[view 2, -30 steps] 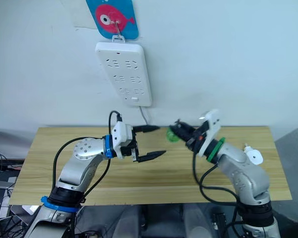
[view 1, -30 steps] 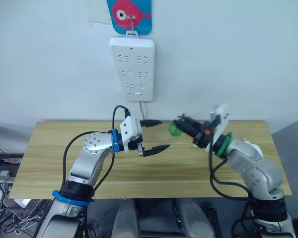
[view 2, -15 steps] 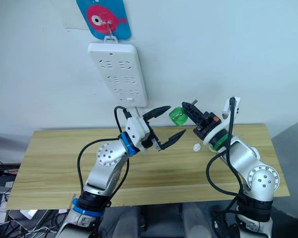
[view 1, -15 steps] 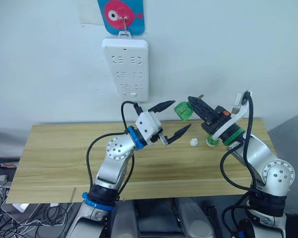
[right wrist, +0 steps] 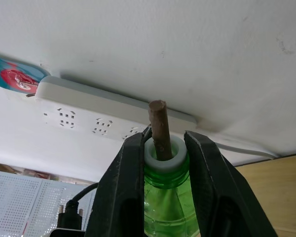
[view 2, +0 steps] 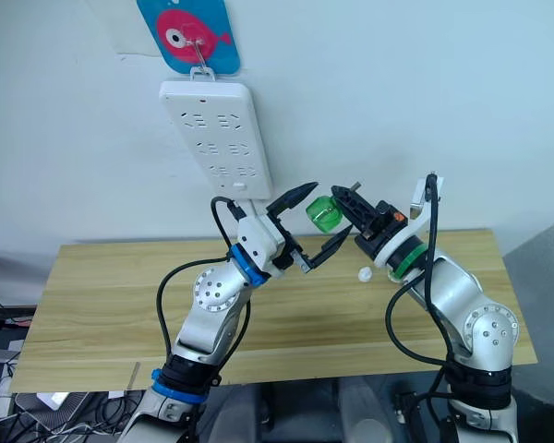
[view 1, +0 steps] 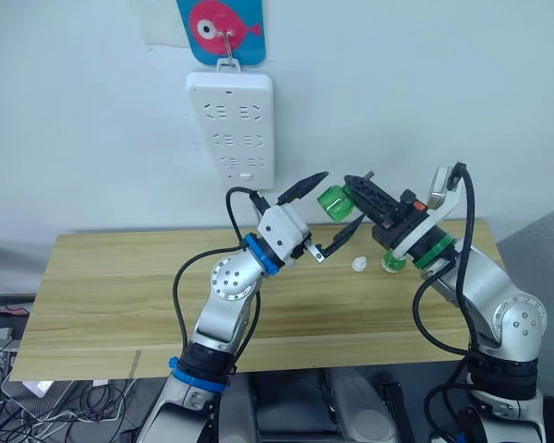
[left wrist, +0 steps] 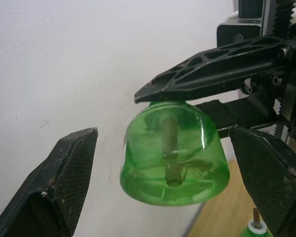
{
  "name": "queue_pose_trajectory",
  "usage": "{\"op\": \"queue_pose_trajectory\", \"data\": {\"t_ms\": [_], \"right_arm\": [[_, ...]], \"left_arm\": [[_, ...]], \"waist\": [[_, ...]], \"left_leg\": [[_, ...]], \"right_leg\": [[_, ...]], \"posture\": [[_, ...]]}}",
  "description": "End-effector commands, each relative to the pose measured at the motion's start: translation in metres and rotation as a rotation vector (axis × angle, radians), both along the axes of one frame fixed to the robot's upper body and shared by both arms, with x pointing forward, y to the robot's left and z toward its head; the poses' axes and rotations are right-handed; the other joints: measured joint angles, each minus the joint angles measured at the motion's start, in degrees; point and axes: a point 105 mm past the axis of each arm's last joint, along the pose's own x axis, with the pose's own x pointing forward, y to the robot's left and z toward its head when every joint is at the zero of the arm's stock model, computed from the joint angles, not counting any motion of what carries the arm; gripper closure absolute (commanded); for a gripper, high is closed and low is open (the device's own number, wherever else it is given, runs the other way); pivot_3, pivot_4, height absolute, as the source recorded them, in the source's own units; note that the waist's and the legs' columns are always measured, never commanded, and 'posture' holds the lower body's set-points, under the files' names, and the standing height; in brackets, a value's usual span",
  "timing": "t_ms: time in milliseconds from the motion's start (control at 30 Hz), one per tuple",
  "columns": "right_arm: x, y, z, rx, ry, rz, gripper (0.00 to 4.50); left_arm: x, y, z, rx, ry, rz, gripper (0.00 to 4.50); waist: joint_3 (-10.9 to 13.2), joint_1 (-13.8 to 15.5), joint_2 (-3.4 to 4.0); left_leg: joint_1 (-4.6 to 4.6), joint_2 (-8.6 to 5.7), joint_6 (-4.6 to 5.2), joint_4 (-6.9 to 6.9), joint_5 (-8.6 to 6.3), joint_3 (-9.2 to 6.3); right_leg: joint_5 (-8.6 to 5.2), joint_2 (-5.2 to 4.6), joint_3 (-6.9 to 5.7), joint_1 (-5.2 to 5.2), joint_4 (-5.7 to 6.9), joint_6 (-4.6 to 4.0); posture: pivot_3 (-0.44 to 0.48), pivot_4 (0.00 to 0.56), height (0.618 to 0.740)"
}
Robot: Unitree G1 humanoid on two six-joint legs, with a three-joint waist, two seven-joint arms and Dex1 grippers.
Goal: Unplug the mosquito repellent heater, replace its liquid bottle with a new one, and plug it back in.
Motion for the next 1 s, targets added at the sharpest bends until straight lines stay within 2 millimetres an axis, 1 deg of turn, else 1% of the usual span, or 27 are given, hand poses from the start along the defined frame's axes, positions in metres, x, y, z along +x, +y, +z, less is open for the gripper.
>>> {"op": "queue_pose_trajectory", "data": {"t_ms": [33, 233, 367, 500, 533, 1000], "right_arm": [[-0.012, 0.003, 0.0146, 0.022, -0.06, 0.027, 3.66], [-0.0134, 0.0057, 0.0149, 0.025, -0.057, 0.043, 3.66], [-0.016, 0.0075, 0.0152, 0.027, -0.056, 0.054, 3.66], [-0.0176, 0.0081, 0.0151, 0.029, -0.052, 0.059, 3.66], [-0.018, 0.0082, 0.015, 0.03, -0.05, 0.06, 3.66], [-0.0193, 0.01, 0.0102, 0.016, -0.041, 0.079, 3.66]], "left_arm": [[-0.0083, -0.0023, 0.0109, -0.043, -0.026, -0.027, 0.0], [-0.0052, -0.004, 0.0109, -0.061, 0.007, -0.05, 0.0], [-0.0068, -0.0059, 0.0111, -0.07, 0.014, -0.065, 0.81], [-0.0075, -0.0074, 0.0126, -0.074, 0.01, -0.071, 2.13], [-0.0075, -0.0074, 0.0134, -0.076, 0.006, -0.07, 2.26], [-0.0109, -0.0092, 0.0164, -0.047, -0.029, -0.064, 2.26]], "waist": [[0.0, 0.0, 0.0], [0.0, 0.0, 0.0], [0.0, 0.0, 0.0], [0.0, 0.0, 0.0], [0.0, 0.0, 0.0], [0.0, 0.1, 0.0]], "left_leg": [[0.0, 0.0, 0.0, 0.0, 0.0, 0.0], [0.0, 0.0, 0.0, -0.01, 0.0, 0.02], [0.0, 0.0, 0.0, -0.01, 0.0, 0.03], [0.0, 0.0, -0.01, -0.05, 0.0, 0.04], [0.0, 0.0, 0.0, -0.05, 0.0, 0.05], [-0.01, 0.01, -0.03, -0.08, 0.02, 0.07]], "right_leg": [[0.0, 0.0, 0.0, 0.0, 0.0, 0.0], [0.0, 0.0, 0.0, -0.01, -0.01, 0.0], [0.0, 0.0, 0.01, -0.01, -0.03, 0.0], [0.0, 0.0, 0.0, -0.01, -0.07, 0.0], [0.0, 0.0, 0.0, -0.01, -0.08, 0.0], [0.0, 0.0, -0.01, -0.01, -0.12, 0.0]], "posture": [[-0.257, 0.31, 0.74], [-0.264, 0.321, 0.74], [-0.267, 0.315, 0.74], [-0.264, 0.313, 0.74], [-0.264, 0.313, 0.74], [-0.245, 0.299, 0.74]]}}
